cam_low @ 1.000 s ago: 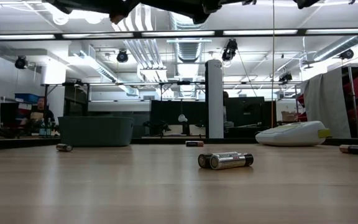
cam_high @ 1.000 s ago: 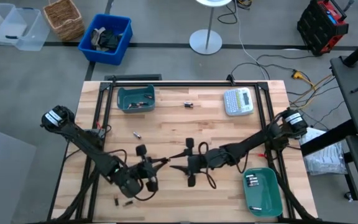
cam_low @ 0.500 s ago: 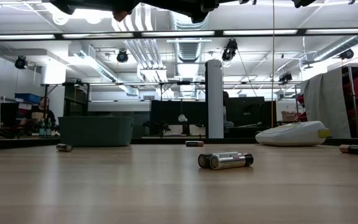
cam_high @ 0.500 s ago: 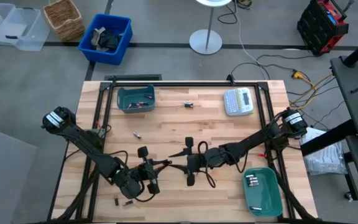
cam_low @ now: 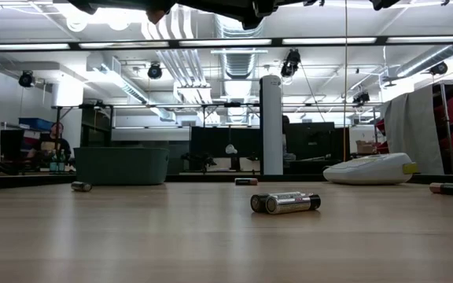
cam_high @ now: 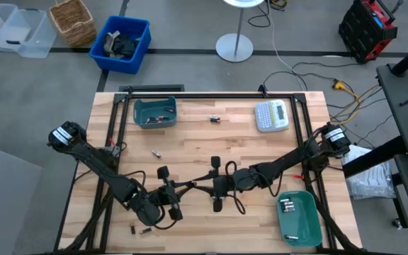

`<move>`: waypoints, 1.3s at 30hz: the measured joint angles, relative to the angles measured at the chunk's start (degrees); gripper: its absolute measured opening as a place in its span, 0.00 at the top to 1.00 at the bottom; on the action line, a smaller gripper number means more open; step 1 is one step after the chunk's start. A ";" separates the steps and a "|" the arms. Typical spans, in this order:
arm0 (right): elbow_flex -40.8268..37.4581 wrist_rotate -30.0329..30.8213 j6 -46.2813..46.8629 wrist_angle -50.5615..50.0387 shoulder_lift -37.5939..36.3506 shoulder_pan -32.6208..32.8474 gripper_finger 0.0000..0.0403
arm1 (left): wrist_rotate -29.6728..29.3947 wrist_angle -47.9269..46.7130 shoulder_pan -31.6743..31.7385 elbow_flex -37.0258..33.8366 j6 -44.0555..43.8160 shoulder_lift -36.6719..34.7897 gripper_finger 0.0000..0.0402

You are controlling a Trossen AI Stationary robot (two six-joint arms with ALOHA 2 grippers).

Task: Sort batteries
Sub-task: Put the black battery into the blue bin

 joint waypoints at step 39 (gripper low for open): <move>10.78 -0.66 3.77 -24.20 -1.66 -10.96 0.89 | -3.63 -47.47 0.11 0.00 -29.67 -6.25 0.65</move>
